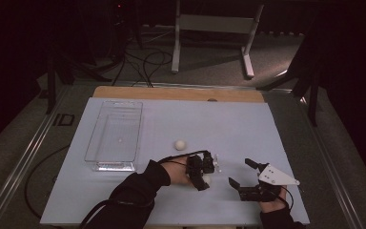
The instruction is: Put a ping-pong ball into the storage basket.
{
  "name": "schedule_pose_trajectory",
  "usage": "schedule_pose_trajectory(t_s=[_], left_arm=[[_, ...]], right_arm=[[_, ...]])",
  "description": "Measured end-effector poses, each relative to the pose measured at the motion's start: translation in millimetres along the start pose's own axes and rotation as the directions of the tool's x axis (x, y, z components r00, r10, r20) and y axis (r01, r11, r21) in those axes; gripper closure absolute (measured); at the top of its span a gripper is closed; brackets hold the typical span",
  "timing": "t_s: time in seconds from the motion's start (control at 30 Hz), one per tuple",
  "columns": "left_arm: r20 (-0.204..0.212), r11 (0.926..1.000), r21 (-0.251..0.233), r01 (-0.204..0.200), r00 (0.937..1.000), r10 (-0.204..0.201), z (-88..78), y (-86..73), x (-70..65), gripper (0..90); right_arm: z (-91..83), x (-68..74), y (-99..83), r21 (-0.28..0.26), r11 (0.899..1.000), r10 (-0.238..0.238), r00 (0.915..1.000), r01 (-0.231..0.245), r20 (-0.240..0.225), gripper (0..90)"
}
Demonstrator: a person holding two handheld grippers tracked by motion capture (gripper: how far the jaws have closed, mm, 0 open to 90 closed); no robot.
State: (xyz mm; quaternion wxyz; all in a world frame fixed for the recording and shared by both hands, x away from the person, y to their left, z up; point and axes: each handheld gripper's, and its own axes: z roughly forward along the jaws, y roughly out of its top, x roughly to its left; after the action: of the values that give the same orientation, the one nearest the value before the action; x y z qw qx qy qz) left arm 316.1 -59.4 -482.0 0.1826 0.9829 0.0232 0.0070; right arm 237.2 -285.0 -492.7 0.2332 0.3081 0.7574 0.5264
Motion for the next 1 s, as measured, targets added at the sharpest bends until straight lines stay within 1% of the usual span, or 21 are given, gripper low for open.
schedule_pose_trajectory(t_s=[0.13, 0.17, 0.27, 0.37, 0.4, 0.5, 0.67, 0.7, 0.77, 0.8, 0.83, 0.93, 0.97, 1.0], left_arm=[[0.001, 0.9999, 0.013, -0.007, 1.0000, 0.007, 1.7, 0.8, -0.2, 47.2], [0.003, 0.9998, 0.016, -0.010, 0.9999, 0.010, 2.0, 0.9, -0.4, 49.5], [0.004, 0.9998, 0.017, -0.008, 1.0000, 0.008, 2.7, 1.2, -1.2, 50.4], [0.002, 0.9996, 0.022, -0.015, 0.9999, 0.015, 2.2, 1.5, -1.2, 50.8], [0.010, 0.9996, 0.026, -0.010, 0.9999, 0.010, 2.3, 1.5, -1.2, 51.2], [0.014, 0.9994, 0.032, -0.013, 0.9998, 0.012, 1.8, 1.6, -1.3, 51.5], [0.030, 0.9990, 0.038, -0.024, 0.9993, 0.023, 0.0, 1.5, -2.1, 51.7], [0.026, 0.9989, 0.038, -0.027, 0.9993, 0.026, -0.4, 1.4, -2.4, 51.7], [0.037, 0.9990, 0.035, -0.028, 0.9989, 0.027, -1.7, 1.2, -3.0, 51.8], [0.030, 0.9990, 0.032, -0.031, 0.9991, 0.030, -2.8, 1.5, -3.2, 51.8], [0.040, 0.9988, 0.035, -0.033, 0.9987, 0.032, -3.9, 1.7, -3.1, 51.8], [0.051, 0.9988, 0.034, -0.035, 0.9981, 0.033, -7.0, 1.9, -4.7, 51.8], [0.048, 0.9985, 0.032, -0.044, 0.9980, 0.042, -7.9, 1.9, -5.1, 51.8], [0.052, 0.9987, 0.030, -0.040, 0.9979, 0.039, -9.1, 1.7, -5.8, 51.8]], right_arm=[[-0.1, -0.1, 0.0, 0.000, 1.000, 0.000, 1.0000, 0.000, -0.001, 8.7], [0.0, -0.2, -0.1, 0.000, 1.000, 0.001, 1.0000, -0.001, -0.001, 8.6], [0.0, -0.1, -0.1, 0.000, 1.000, 0.001, 1.0000, -0.001, 0.000, 8.7], [0.1, 0.1, 0.0, 0.000, 1.000, 0.001, 1.0000, -0.001, -0.001, 8.7], [0.1, 0.1, 0.0, 0.000, 1.000, 0.001, 1.0000, -0.001, -0.002, 8.6], [0.1, 0.1, -0.1, 0.001, 1.000, 0.003, 1.0000, -0.003, -0.002, 8.7], [0.1, 0.0, 0.0, 0.000, 1.000, 0.002, 1.0000, -0.002, -0.001, 8.7], [0.1, 0.0, 0.0, 0.000, 1.000, 0.001, 1.0000, -0.001, 0.000, 8.7], [0.1, 0.0, 0.0, 0.001, 1.000, 0.001, 1.0000, -0.001, -0.001, 8.7], [0.2, 0.1, 0.0, 0.002, 1.000, 0.002, 1.0000, -0.002, -0.001, 8.7], [0.3, 0.2, 0.0, 0.001, 1.000, 0.003, 1.0000, -0.003, -0.002, 8.7], [0.5, 0.1, 0.0, 0.000, 1.000, 0.000, 1.0000, 0.000, -0.002, 8.7], [0.4, 0.1, 0.0, 0.001, 1.000, 0.002, 1.0000, -0.002, -0.003, 8.7], [0.3, 0.1, 0.0, 0.002, 1.000, 0.004, 1.0000, -0.004, -0.002, 8.7]])
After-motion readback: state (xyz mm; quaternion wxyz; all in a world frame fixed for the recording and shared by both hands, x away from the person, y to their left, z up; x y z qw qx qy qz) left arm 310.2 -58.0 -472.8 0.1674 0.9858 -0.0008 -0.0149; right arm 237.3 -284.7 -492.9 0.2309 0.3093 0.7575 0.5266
